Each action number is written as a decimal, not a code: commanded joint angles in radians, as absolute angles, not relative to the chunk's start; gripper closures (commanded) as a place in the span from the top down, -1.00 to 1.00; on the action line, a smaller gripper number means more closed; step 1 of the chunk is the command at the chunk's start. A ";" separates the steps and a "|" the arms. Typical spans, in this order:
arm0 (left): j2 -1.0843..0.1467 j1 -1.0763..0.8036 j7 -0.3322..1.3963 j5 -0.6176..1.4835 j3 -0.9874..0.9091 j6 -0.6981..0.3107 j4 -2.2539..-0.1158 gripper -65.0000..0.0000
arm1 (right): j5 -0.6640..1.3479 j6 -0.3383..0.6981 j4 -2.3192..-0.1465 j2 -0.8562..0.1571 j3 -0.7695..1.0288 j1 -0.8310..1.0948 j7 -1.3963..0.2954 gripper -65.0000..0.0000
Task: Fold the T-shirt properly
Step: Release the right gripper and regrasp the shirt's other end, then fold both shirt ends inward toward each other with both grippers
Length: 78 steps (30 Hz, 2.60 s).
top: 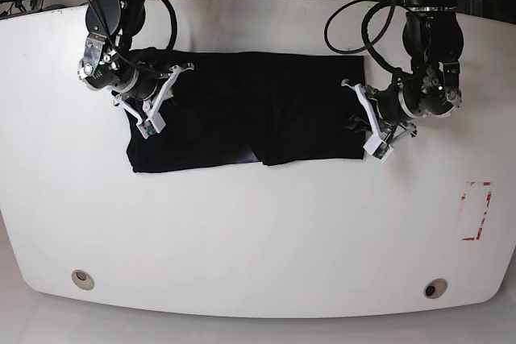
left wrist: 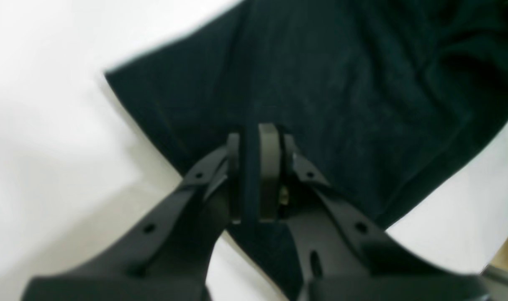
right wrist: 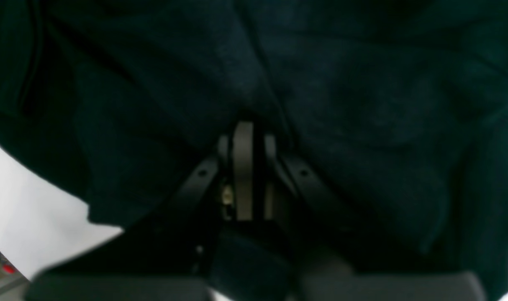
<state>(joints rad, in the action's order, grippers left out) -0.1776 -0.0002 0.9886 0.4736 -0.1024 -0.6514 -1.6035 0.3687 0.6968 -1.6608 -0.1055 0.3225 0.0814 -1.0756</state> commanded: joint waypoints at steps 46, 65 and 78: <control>-0.191 -0.002 0.917 0.492 -0.104 -0.653 -1.503 -0.90 | 0.746 0.698 -1.351 -0.084 0.766 -0.094 -1.310 0.52; -0.188 -0.018 0.917 0.492 -0.099 -0.653 -1.501 -0.89 | 0.748 0.567 -1.399 -0.064 0.763 -0.120 -1.233 -1.00; -0.137 0.044 0.917 0.493 0.002 -0.651 -1.382 -0.89 | 0.754 0.510 -1.825 -0.059 0.688 0.002 -1.271 -1.00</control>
<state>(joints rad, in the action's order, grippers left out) -0.1448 0.0372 0.9089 0.4965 -0.0002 -0.6518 -1.3994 0.7174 0.5045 -1.7409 -0.0547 0.7090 0.0086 -1.2861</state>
